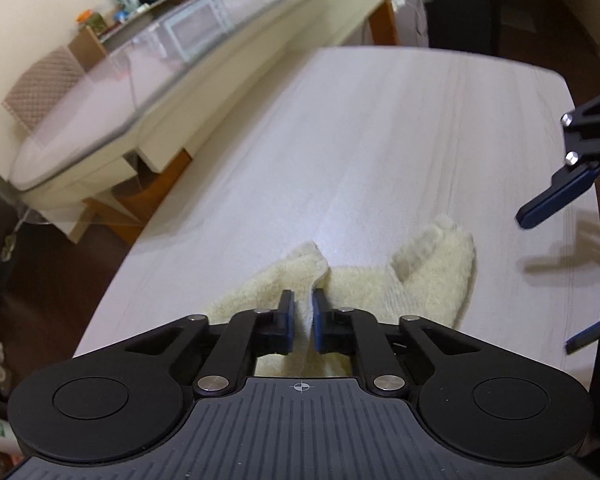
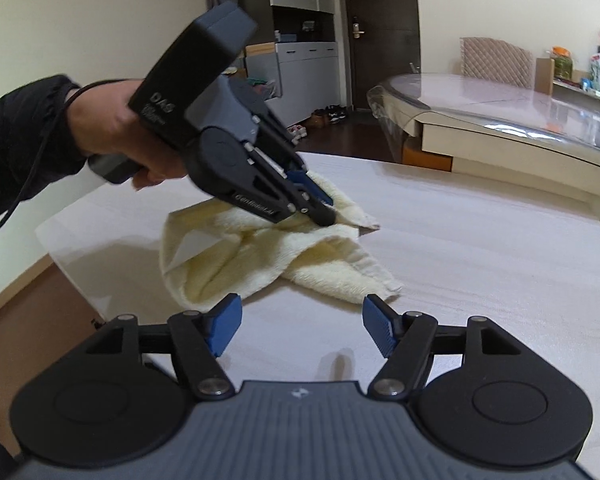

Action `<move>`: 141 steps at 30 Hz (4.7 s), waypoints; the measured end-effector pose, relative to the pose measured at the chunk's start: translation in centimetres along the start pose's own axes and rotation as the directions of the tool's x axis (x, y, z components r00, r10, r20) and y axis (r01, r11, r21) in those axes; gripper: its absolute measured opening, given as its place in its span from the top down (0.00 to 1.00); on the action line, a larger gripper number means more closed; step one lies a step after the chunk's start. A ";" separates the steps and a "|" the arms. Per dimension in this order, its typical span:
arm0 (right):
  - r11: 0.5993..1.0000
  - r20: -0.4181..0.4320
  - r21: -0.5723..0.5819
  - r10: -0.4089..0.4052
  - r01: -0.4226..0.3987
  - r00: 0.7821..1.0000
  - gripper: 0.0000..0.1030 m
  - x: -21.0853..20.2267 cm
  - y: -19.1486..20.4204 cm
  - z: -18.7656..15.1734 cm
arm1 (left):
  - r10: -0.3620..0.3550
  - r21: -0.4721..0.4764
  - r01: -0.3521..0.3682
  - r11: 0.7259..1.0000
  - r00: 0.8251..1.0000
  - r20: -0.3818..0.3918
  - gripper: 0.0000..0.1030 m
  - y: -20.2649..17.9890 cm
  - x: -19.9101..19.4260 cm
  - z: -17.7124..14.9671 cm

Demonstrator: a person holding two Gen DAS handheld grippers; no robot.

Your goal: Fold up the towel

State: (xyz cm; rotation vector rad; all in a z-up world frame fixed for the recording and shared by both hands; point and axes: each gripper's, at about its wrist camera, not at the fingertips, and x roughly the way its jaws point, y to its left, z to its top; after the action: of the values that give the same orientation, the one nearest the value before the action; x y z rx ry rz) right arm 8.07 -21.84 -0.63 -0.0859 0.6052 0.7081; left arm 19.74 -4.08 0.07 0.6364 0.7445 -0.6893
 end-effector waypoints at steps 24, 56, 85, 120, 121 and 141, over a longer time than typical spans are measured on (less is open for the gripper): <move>0.983 -0.171 -0.097 0.137 -0.155 0.976 0.84 8.3 -3.9 4.2 | 0.250 -0.489 -0.219 0.845 0.968 -0.003 0.91 8.7 -10.5 -15.7; 0.985 -0.073 0.043 0.168 -0.165 0.983 0.46 4.6 -3.5 6.1 | 0.264 -0.169 -0.262 0.950 0.964 -0.009 0.65 6.0 -8.0 -14.1; 0.982 -0.232 -0.093 0.138 -0.163 0.963 0.45 11.3 -0.4 4.5 | 0.320 -0.311 -0.309 0.899 0.947 -0.016 0.93 10.0 -6.8 -15.5; 0.874 -0.044 -0.399 -0.321 0.278 0.946 0.27 13.5 -1.6 4.9 | 0.332 -0.307 -0.324 0.895 0.943 -0.027 0.89 9.5 -4.8 -14.7; 0.879 -0.053 -0.388 -0.322 0.278 0.945 0.27 13.2 -1.8 4.8 | 0.334 -0.306 -0.327 0.894 0.942 -0.031 0.89 9.5 -4.7 -14.7; 0.924 -0.055 -0.282 -0.286 0.260 0.957 0.28 13.7 -2.4 7.1 | 0.323 -0.360 -0.305 0.882 0.946 -0.011 0.67 10.7 -5.4 -14.9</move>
State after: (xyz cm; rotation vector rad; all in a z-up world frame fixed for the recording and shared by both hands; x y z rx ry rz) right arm 21.26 -13.66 -2.57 -0.4541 0.5699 0.5129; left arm 19.07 14.97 -1.42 0.3897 0.6787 -0.2566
